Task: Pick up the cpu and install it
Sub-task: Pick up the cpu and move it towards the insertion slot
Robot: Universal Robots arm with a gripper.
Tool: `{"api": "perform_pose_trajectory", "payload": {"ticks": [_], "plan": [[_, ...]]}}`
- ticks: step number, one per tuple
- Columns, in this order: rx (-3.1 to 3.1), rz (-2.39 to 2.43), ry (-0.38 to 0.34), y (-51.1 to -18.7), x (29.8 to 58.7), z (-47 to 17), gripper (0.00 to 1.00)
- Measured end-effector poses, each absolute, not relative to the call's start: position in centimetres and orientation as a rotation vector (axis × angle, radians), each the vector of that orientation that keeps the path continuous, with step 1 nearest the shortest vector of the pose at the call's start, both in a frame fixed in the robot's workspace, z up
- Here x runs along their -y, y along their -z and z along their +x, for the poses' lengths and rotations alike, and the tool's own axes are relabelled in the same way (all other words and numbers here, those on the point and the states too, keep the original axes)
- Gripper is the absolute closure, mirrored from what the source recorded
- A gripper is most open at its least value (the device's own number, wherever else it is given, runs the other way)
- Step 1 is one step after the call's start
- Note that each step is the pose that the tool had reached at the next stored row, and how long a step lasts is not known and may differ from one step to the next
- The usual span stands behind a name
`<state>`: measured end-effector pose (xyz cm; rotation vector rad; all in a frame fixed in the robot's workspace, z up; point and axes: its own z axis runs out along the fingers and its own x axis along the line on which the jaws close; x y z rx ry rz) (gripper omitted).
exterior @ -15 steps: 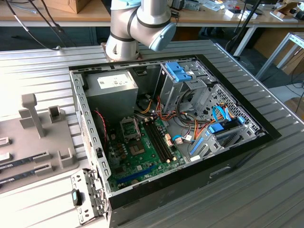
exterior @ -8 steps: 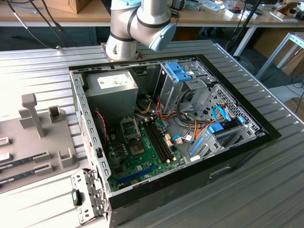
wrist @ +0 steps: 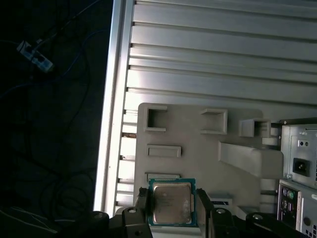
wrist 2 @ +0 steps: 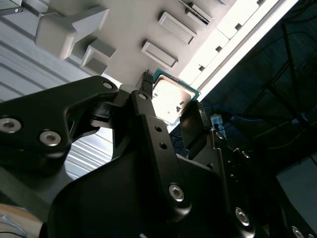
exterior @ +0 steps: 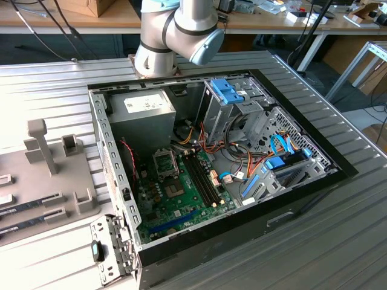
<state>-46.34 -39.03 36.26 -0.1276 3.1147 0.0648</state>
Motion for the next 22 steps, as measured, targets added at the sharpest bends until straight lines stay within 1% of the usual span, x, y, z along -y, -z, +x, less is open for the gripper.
{"api": "perform_pose_trajectory", "payload": {"ticks": [17, 18, 22], "plan": [[-3.115, -0.128, -0.065, -37.8, 39.0, -46.3, 0.53], [-3.115, -0.127, -0.065, -38.7, 39.0, -46.3, 0.53], [-3.115, -0.128, -0.065, -38.7, 39.0, -45.8, 0.53]]}}
